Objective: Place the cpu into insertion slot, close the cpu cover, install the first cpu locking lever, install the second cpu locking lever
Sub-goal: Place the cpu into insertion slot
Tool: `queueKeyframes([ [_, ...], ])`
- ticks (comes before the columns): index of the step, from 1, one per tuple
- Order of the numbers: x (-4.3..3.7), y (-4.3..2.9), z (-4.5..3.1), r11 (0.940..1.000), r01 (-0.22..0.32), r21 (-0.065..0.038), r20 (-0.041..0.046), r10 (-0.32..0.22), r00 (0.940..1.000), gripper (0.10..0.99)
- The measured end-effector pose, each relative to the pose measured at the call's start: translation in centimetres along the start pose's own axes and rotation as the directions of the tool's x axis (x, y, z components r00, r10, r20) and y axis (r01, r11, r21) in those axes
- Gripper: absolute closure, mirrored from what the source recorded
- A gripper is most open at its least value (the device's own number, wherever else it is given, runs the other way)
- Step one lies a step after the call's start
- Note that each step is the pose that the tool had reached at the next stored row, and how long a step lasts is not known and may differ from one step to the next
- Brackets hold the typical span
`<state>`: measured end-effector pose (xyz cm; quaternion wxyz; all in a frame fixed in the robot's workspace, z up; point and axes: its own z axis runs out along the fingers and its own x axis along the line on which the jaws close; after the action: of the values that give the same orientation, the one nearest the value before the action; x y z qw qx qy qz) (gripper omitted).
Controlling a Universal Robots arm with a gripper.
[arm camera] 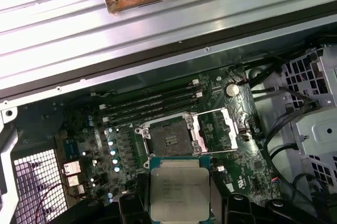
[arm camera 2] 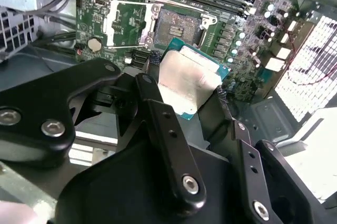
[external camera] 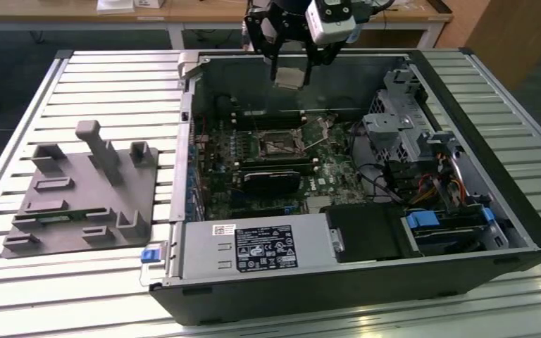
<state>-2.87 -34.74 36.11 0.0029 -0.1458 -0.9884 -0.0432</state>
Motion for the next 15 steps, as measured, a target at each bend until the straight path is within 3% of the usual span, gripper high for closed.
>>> queueKeyframes([
  [15, 0.01, 0.01, 0.14, 0.9921, -0.125, 0.001, 0.0119, 0.125, 0.9920, 0.545],
])
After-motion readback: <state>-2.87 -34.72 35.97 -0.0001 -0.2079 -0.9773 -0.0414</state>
